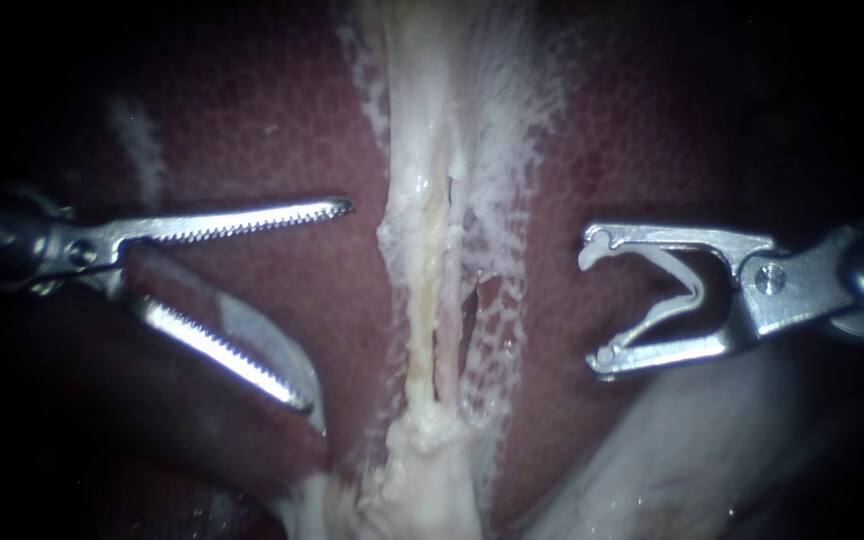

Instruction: Grabbing gallbladder

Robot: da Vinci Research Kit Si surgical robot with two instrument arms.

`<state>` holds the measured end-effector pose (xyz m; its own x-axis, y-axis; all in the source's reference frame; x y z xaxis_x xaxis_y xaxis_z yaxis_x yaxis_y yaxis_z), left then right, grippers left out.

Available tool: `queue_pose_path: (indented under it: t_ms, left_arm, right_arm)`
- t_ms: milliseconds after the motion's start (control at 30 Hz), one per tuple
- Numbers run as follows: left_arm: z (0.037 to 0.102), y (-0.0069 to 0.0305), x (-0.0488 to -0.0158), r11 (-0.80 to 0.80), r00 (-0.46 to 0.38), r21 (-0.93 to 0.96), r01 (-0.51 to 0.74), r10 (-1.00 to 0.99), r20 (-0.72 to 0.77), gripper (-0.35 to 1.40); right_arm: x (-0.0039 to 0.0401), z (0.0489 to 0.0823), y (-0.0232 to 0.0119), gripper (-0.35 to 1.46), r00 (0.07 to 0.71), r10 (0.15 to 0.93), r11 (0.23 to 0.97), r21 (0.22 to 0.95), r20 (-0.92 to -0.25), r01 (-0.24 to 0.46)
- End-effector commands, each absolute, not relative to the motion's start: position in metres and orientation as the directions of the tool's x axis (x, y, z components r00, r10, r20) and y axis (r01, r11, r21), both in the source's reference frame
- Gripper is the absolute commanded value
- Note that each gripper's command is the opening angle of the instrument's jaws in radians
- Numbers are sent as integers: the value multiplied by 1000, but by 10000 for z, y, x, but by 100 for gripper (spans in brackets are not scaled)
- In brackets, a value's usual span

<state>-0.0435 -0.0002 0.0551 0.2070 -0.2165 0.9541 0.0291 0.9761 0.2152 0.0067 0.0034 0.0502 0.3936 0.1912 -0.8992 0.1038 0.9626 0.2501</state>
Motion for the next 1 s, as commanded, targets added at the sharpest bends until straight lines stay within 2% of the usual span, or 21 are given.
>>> queue_pose_path:
  t_ms: [33,100,233,433,700,1000]
  left_arm:
    - [550,-2,-435,976,207,215,29,-216,954,113]
    - [550,-2,-435,976,211,213,39,-216,953,115]
    - [550,-1,-433,934,210,336,119,-354,911,116]
    - [557,4,-435,869,190,450,204,-486,853,108]
    - [572,13,-452,809,178,532,250,-578,796,101]
    - [591,4,-466,775,196,569,275,-625,756,93]
  right_arm:
    - [67,502,33,60,393,191,963,250,-899,104]
    - [67,502,33,60,393,191,963,250,-899,104]
    - [67,502,33,60,393,191,963,250,-899,104]
    - [68,503,33,60,394,191,963,250,-899,104]
    - [68,504,33,60,394,190,963,249,-899,103]
    - [68,504,33,60,394,190,963,249,-899,104]
